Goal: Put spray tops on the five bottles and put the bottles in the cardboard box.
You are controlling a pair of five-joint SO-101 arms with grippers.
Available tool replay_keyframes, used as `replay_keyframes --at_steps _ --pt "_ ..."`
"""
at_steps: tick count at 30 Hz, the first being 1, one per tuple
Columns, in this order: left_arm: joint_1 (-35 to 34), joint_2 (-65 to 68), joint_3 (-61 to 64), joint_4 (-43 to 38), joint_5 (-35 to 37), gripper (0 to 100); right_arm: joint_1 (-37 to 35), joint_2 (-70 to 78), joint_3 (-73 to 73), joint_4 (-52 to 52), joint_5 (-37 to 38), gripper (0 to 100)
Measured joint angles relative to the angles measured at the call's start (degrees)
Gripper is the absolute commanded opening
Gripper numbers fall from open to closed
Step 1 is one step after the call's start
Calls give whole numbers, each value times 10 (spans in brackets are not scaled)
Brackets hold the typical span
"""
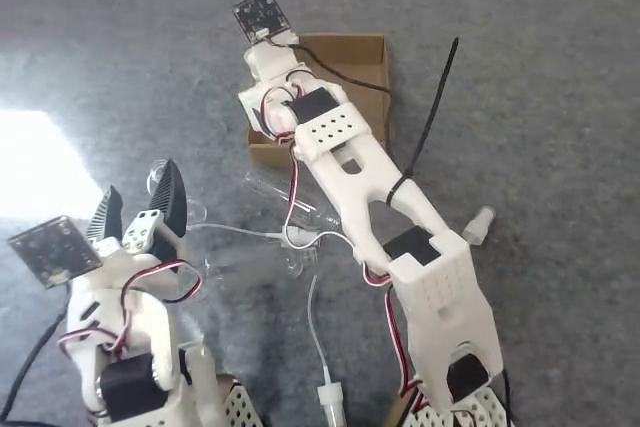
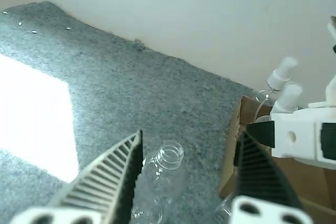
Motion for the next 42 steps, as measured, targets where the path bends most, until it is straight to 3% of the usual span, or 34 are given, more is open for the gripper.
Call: replay_keyframes --at_steps 13,18,42 --pt "0 0 0 0 0 267 -4 1 -1 0 0 247" --pt "0 0 0 0 0 267 -4 1 -1 2 0 342" --pt "0 0 0 0 0 267 -25 1 -1 59 0 345"
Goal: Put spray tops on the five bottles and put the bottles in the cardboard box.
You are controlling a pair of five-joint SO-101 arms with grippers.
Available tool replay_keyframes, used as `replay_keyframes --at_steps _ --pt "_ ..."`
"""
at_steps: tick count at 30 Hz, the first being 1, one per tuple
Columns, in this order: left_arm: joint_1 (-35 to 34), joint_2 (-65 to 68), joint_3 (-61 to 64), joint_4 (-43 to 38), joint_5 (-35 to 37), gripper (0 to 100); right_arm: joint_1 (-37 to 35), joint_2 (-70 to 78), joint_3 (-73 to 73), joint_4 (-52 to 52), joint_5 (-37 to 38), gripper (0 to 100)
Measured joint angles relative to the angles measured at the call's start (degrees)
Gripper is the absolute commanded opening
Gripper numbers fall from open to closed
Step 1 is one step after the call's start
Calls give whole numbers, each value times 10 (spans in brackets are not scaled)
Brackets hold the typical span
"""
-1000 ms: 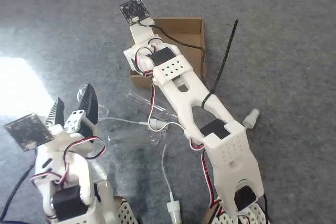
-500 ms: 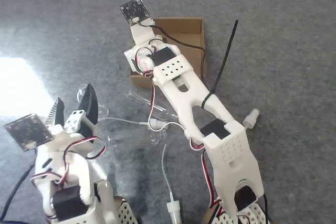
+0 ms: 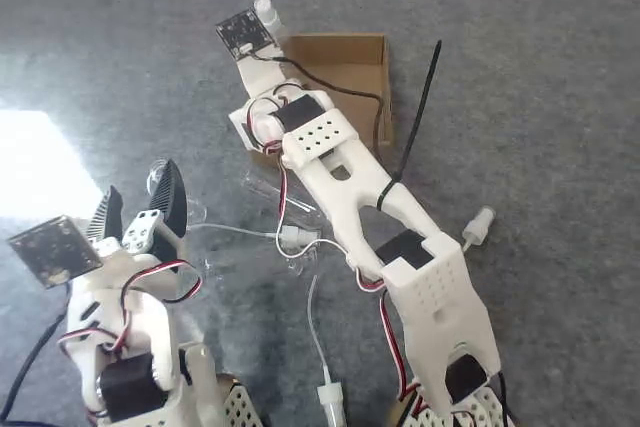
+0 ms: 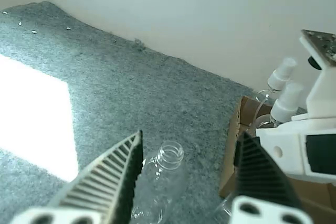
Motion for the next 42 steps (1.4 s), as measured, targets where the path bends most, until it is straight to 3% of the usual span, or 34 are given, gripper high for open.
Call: replay_keyframes --at_steps 25,33,42 --pt "-12 0 0 0 2 267 0 -160 0 211 -2 343" --pt "-23 0 0 -6 2 267 0 -229 0 280 -2 210" --pt "-25 0 25 -33 2 267 0 -331 0 356 -2 206"
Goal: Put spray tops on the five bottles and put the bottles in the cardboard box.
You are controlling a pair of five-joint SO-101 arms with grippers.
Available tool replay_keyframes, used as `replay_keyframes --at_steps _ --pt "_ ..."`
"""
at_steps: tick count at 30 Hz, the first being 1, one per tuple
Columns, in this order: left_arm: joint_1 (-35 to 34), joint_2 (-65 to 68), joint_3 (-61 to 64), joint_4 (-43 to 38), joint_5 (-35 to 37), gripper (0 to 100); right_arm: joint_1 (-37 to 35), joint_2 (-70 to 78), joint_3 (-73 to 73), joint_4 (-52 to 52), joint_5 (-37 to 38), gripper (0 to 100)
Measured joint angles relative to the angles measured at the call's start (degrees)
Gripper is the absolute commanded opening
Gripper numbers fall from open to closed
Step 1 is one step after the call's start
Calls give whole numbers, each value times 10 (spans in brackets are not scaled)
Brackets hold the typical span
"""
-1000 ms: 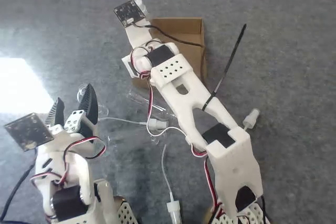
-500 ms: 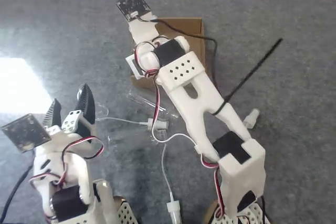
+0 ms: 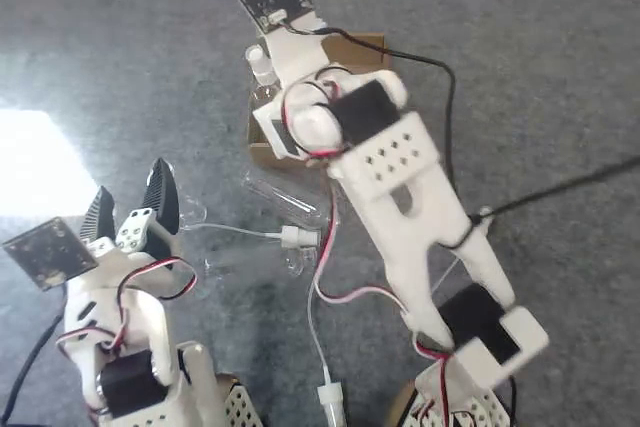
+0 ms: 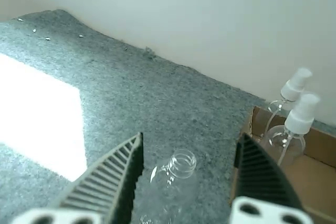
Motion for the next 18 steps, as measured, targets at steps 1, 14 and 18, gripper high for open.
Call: replay_keyframes --at_steps 1,14,18 --pt "0 0 2 -5 0 267 0 -14 0 14 0 206" --pt "-91 0 -15 -17 0 269 -58 -107 15 148 0 205" --pt "-141 0 -18 -17 -26 269 -60 -132 55 148 0 205"
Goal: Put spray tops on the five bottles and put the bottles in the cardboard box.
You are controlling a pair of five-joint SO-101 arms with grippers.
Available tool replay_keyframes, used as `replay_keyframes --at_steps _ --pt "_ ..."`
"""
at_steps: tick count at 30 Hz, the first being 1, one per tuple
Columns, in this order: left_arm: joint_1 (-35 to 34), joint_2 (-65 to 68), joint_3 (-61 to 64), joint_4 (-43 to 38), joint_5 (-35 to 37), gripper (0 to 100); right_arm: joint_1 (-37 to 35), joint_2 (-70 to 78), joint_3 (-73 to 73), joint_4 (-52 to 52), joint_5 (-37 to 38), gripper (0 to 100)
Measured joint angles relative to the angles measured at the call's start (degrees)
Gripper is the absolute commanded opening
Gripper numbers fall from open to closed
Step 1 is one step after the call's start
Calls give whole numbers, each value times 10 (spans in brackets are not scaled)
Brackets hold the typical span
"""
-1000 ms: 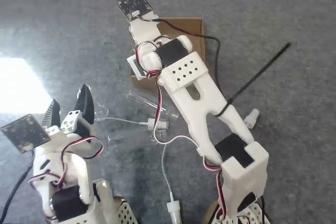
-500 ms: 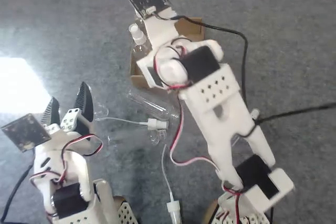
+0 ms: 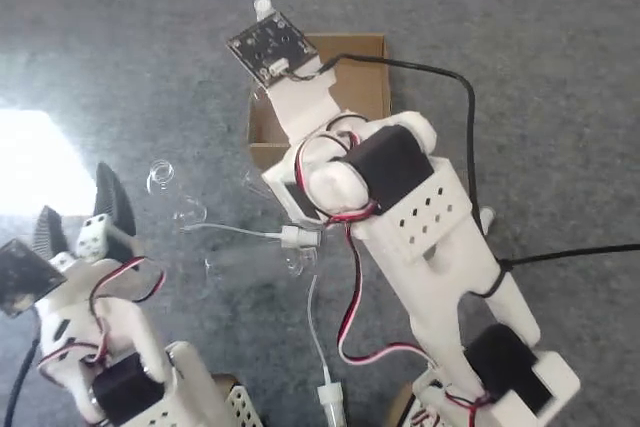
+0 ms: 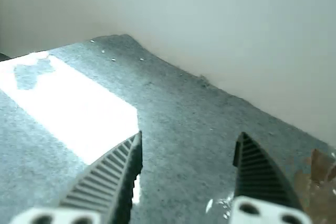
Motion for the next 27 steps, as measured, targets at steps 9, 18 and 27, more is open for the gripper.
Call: replay_keyframes --at_steps 9,18,27 --pt "-78 0 16 14 -29 269 -5 -70 83 -4 0 205" --pt "-134 0 89 -6 -13 271 -52 -76 177 -112 0 209" --pt "-168 0 98 -14 -9 271 -98 -76 279 -270 0 209"
